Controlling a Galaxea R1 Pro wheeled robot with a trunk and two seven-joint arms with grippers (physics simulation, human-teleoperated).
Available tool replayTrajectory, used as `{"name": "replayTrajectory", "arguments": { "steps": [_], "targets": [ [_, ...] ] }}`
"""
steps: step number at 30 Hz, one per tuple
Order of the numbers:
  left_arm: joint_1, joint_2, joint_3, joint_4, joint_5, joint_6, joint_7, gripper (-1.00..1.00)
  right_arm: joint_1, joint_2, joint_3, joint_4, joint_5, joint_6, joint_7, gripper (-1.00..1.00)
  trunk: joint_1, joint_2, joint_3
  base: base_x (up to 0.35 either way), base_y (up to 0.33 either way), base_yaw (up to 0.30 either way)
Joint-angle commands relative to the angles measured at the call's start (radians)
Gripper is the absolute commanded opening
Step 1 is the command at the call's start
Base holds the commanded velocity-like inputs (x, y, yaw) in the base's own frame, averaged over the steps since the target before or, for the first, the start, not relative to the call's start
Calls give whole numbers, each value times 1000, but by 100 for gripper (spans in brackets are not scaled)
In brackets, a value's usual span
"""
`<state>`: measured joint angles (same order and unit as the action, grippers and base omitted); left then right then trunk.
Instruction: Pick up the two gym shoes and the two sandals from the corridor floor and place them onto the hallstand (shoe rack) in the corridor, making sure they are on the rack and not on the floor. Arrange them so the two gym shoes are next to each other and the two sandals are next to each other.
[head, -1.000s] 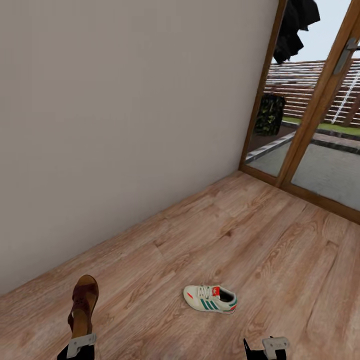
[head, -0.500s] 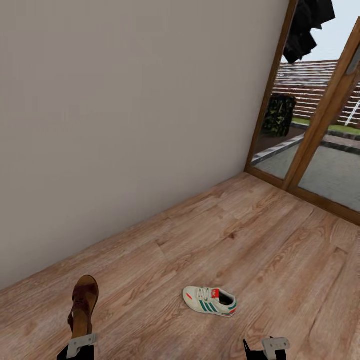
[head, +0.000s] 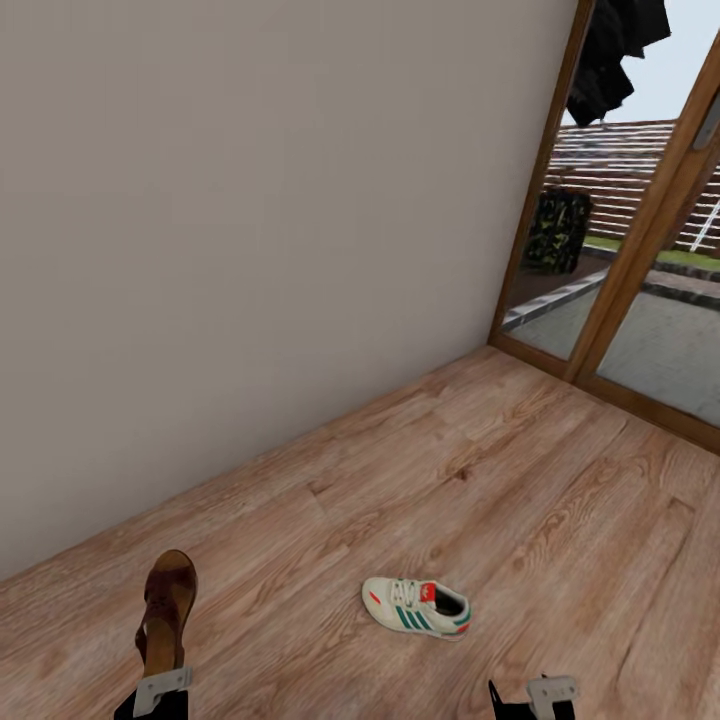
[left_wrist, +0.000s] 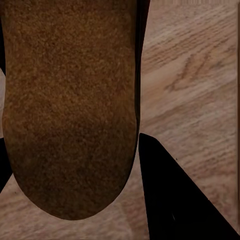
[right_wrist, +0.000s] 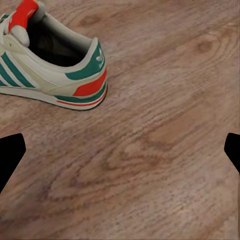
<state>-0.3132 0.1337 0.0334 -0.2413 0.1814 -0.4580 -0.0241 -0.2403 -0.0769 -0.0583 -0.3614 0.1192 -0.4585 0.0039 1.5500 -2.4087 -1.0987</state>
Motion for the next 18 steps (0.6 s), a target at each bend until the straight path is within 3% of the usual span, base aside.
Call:
{"name": "replayTrajectory", "arguments": {
  "steps": [1, 9, 18],
  "targets": [
    [0, 0, 3, 1, -2, -2, -1, -100, -1, 0, -6, 1, 10, -3, 1, 100, 0, 0, -1, 196, -127, 0],
    [0, 0, 3, 1, -2, -2, 1, -100, 0, 0, -7, 1, 9, -3, -3, 100, 0, 0, -1, 195, -125, 0],
    [0, 0, 3, 1, -1, -2, 1, -100, -1, 1, -7, 0, 7, -3, -5, 100, 0, 0, -1, 23, -11, 0]
  ]
}}
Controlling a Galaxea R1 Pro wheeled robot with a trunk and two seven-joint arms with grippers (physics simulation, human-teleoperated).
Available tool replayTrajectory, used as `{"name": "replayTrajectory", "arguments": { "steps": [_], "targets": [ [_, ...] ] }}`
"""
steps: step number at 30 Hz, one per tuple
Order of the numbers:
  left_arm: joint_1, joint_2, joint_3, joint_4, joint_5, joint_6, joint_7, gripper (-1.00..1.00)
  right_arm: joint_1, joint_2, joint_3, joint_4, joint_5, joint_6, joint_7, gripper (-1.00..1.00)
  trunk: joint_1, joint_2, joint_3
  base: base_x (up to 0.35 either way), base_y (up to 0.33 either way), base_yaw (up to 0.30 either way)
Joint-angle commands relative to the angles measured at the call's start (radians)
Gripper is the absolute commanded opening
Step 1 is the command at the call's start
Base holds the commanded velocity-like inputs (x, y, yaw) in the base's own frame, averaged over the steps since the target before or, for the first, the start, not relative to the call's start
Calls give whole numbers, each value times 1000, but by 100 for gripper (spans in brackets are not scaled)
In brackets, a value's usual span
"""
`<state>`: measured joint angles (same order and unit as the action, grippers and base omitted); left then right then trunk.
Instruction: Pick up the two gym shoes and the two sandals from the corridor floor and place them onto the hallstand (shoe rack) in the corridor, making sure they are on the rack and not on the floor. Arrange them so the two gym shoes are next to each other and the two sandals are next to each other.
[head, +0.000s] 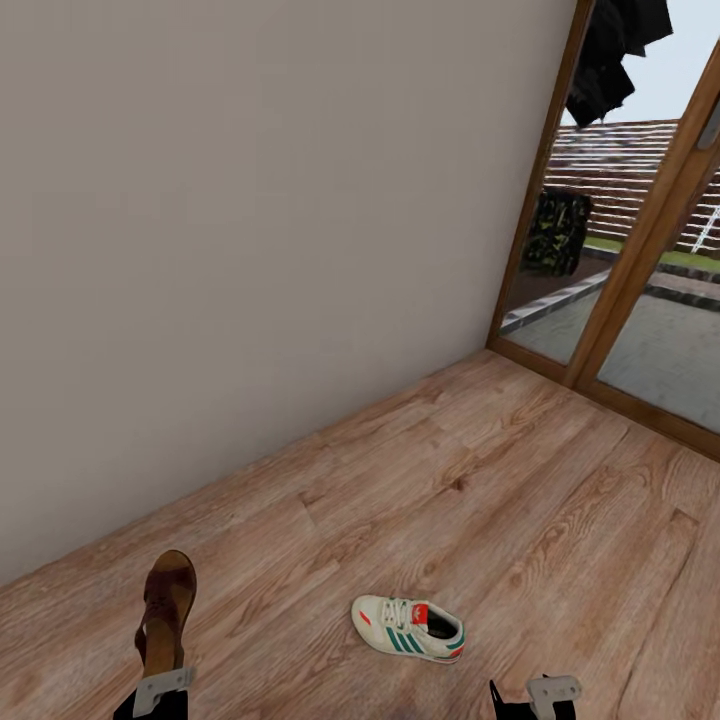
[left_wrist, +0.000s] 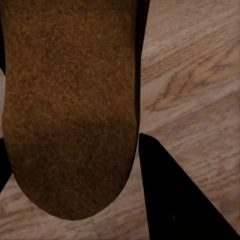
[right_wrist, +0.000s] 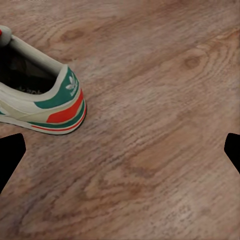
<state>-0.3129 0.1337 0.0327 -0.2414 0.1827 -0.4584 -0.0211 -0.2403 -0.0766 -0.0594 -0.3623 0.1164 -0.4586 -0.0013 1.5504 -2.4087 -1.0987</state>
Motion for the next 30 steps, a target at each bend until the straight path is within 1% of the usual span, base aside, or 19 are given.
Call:
{"name": "replayTrajectory", "arguments": {
  "steps": [1, 13, 21, 30],
  "targets": [
    [0, 0, 4, 1, -2, -2, -2, -100, -1, 1, -6, 1, 10, -3, 0, 100, 0, 0, -1, 3, -2, 0],
    [0, 0, 3, 1, -2, -4, -2, -100, -1, 3, -6, 0, 9, -3, -2, 100, 0, 0, -1, 1, -4, 0],
    [0, 0, 4, 0, -2, -4, -2, -100, -1, 3, -6, 0, 9, -3, -1, 100, 0, 0, -1, 0, -139, 0],
    [0, 0, 4, 1, -2, -4, -2, -100, -1, 4, -6, 0, 9, -3, -2, 100, 0, 0, -1, 0, -34, 0]
  ]
}}
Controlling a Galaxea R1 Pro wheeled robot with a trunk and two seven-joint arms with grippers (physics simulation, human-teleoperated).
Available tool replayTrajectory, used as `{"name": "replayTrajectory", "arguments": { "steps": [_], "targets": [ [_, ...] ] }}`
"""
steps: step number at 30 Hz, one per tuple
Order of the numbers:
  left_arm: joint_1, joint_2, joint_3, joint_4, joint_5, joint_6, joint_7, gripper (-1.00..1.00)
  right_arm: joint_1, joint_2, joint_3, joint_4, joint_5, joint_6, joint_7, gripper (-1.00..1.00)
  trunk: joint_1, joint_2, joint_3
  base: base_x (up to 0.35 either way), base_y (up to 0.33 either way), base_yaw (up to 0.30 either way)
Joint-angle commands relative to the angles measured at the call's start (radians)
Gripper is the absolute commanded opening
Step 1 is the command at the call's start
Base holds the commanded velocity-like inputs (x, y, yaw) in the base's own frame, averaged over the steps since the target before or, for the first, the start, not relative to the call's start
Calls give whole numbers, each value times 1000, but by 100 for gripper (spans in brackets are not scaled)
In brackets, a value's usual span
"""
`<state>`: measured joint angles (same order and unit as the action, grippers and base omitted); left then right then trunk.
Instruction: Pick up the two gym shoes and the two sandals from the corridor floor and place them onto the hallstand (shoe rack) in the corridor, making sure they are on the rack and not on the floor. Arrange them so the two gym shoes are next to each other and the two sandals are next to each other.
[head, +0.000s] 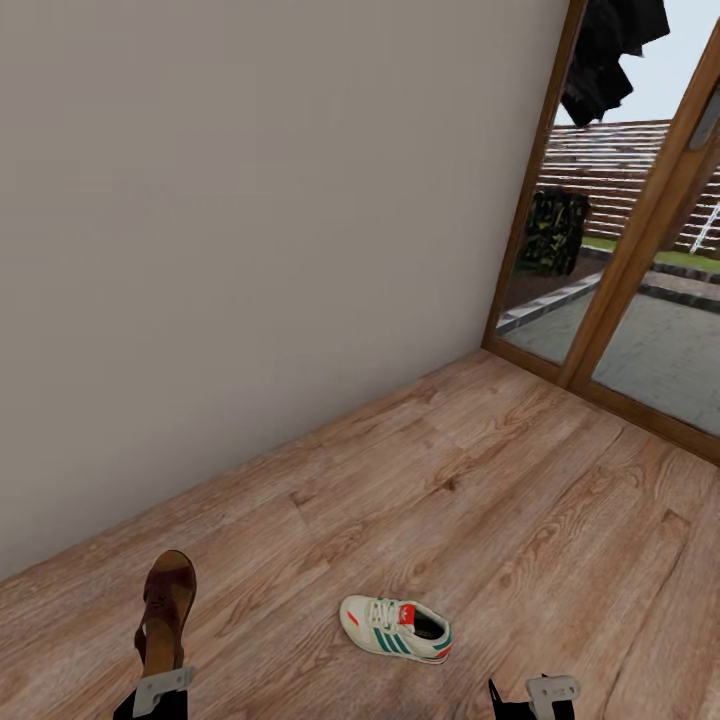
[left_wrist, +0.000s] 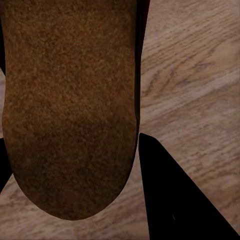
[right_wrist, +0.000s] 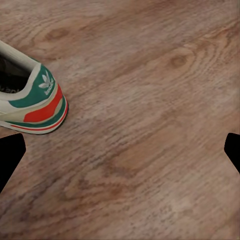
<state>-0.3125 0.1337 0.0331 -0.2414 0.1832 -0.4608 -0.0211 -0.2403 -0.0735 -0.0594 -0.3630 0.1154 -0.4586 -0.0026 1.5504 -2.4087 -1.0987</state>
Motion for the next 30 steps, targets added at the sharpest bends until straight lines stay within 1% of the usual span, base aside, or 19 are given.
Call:
{"name": "replayTrajectory", "arguments": {
  "steps": [1, 6, 17, 27, 30],
  "targets": [
    [0, 0, 3, 1, -2, -2, -2, -100, -1, 1, -6, 1, 10, -3, 0, 100, 0, 0, -1, 0, -8, 0],
    [0, 0, 4, 0, -2, -2, -2, -100, -1, 1, -6, 1, 10, -3, 0, 100, 0, 0, -1, 0, -27, 0],
    [0, 0, 4, 1, -2, -1, -2, -100, -1, 1, -6, 1, 10, -3, 0, 100, 0, 0, -1, 0, -95, 0],
    [0, 0, 4, 1, -2, -2, -2, -100, 0, 3, -6, 1, 10, -3, 0, 100, 0, 0, -1, 0, -8, 0],
    [0, 0, 1, 0, -7, -1, -4, -100, -1, 2, -3, 2, 15, -3, 4, 100, 0, 0, -1, 0, 0, 0]
  ]
}}
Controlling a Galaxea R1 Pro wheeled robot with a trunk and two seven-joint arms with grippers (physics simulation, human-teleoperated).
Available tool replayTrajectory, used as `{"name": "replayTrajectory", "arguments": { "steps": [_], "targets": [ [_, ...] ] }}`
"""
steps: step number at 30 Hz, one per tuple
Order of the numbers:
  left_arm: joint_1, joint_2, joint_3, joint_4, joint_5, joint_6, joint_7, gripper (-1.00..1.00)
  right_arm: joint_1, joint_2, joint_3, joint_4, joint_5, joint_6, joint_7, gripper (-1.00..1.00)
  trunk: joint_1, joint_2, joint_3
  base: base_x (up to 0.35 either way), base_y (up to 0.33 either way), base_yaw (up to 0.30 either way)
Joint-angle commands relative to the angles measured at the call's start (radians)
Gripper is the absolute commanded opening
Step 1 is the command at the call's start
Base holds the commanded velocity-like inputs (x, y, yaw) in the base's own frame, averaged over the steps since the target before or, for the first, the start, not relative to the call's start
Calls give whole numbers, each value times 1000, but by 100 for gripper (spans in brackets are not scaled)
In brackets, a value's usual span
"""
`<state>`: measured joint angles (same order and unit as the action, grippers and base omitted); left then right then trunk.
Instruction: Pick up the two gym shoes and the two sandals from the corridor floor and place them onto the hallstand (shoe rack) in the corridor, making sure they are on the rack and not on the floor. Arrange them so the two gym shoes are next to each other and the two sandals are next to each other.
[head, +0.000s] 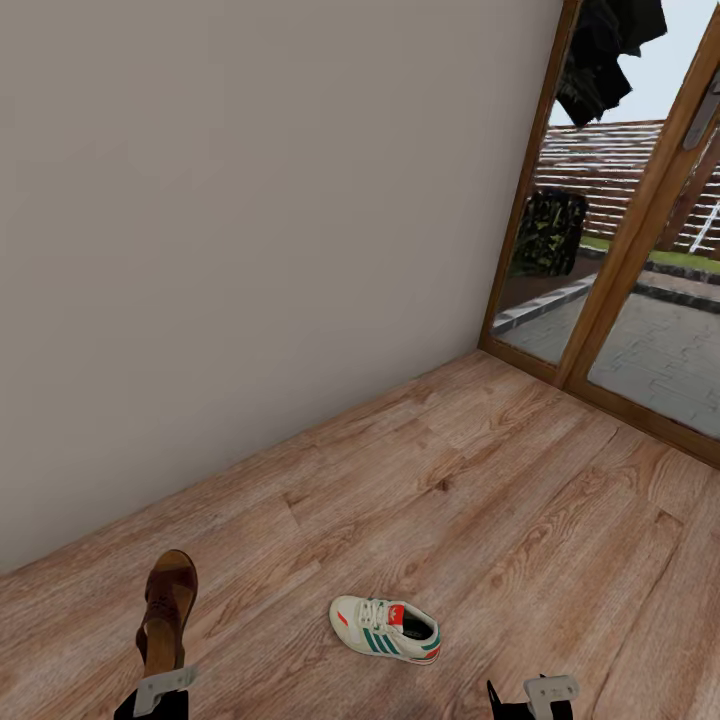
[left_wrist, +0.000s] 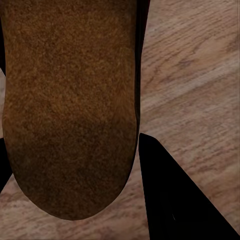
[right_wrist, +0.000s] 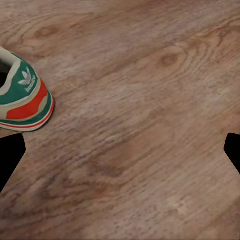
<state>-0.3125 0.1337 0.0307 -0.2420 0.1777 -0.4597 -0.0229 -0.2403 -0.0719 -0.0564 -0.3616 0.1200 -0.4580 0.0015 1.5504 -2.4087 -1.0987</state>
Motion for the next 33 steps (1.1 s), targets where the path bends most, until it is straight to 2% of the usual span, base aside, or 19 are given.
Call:
{"name": "replayTrajectory", "arguments": {
  "steps": [1, 5, 9, 10, 11, 13, 14, 17, 18, 21, 25, 30, 33],
  "targets": [
    [0, -1, 2, 0, -2, -2, -2, -100, -1, 0, -6, 1, 11, -3, 1, 100, 0, 0, -1, 0, 0, 0],
    [-2, -1, -3, -7, -4, 0, -7, -100, -1, -5, 1, -9, 28, 3, 5, 100, 0, 0, -1, 0, 0, 0],
    [-8, 2, -5, -10, -5, 10, -13, -100, -3, -17, 15, -42, 99, 7, 7, 100, 0, 0, -1, 0, 0, 0],
    [-10, 2, -5, -11, -6, 11, -14, -100, -4, -21, 17, -54, 121, 9, 8, 100, 0, 0, -1, 0, 0, 0],
    [-13, 2, -6, -12, -6, 13, -16, -100, -6, -27, 20, -82, 171, 19, 16, 100, 0, 0, -1, 0, 0, 0],
    [-15, 3, -6, -13, -7, 16, -18, -100, -7, -32, 21, -118, 223, 36, 34, 100, 0, 0, -1, 0, 0, 0],
    [-17, 4, -5, -15, -7, 17, -21, -100, -9, -36, 22, -161, 272, 61, 67, 100, 0, 0, -1, 0, 0, 0],
    [-26, 7, -5, -16, -7, 19, -29, -100, -12, -39, 21, -233, 326, 115, 137, 100, 0, 0, -1, 0, 0, 0],
    [-39, 10, -5, -16, -7, 21, -39, -100, -13, -40, 20, -282, 347, 157, 190, 100, 0, 0, -1, 0, 0, 0],
    [-66, 14, -6, -15, -7, 34, -70, -100, -16, -41, 18, -372, 369, 240, 283, 100, 0, 0, -1, 0, 0, 0],
    [-87, 15, -6, -16, -13, 77, -121, -100, -17, -41, 17, -457, 382, 310, 345, 100, 0, 0, -1, 0, 0, 0],
    [-124, 21, -6, -18, -45, 154, -165, -100, -23, -42, 17, -517, 388, 344, 372, 100, 0, 0, -1, 0, 0, 0],
    [-146, 26, -7, -19, -62, 175, -173, -100, -34, -45, 18, -527, 393, 350, 397, 100, 0, 0, -1, 0, 0, 0]
  ]
}}
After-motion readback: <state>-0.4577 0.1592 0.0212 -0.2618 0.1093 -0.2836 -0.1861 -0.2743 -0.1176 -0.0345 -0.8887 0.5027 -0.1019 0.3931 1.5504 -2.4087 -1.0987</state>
